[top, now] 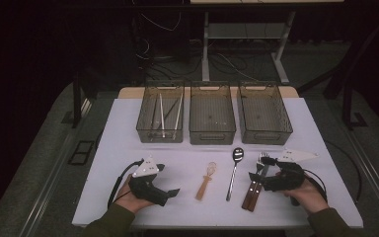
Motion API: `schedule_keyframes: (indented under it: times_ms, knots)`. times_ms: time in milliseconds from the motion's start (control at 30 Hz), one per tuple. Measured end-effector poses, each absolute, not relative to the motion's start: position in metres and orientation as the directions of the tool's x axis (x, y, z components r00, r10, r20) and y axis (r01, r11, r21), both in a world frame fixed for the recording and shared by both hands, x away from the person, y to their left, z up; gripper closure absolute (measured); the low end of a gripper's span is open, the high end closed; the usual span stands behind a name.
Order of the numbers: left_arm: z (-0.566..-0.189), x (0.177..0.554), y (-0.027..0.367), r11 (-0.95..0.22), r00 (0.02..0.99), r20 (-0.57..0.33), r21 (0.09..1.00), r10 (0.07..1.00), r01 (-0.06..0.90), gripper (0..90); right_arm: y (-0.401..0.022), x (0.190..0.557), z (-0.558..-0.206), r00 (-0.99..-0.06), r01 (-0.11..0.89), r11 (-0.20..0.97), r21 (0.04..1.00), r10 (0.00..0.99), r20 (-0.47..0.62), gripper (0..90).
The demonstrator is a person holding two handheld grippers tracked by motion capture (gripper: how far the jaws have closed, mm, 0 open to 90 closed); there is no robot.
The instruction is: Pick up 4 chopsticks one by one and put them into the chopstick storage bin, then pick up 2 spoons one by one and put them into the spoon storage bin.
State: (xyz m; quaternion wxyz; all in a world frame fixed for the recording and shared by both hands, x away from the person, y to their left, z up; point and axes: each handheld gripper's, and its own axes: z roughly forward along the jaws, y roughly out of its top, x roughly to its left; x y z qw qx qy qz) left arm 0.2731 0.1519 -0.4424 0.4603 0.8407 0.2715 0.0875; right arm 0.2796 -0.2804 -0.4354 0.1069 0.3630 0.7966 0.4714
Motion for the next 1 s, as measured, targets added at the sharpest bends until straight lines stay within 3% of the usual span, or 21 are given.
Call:
schedule_keyframes:
  times_ms: [233, 433, 800, 1000]
  knots:
    - [-0.438, 0.273, 0.152, -0.423, 0.830, -0.114, 0.818, 0.545, 0.389, 5.1, -0.290, 0.266, -0.442, -0.700, 0.482, 0.317, 0.817, 0.700, 0.142, 18.6]
    - [-0.432, 0.272, 0.150, -0.406, 0.833, -0.133, 0.825, 0.537, 0.393, 17.4, -0.295, 0.261, -0.442, -0.699, 0.485, 0.321, 0.813, 0.702, 0.139, 18.6]
    - [-0.423, 0.270, 0.129, -0.420, 0.870, -0.180, 0.819, 0.459, 0.391, 70.3, -0.293, 0.262, -0.442, -0.695, 0.487, 0.315, 0.814, 0.705, 0.143, 18.7]
    - [-0.425, 0.272, 0.105, -0.467, 0.873, -0.191, 0.783, 0.449, 0.411, 77.1, -0.293, 0.263, -0.442, -0.696, 0.486, 0.320, 0.813, 0.705, 0.139, 18.6]
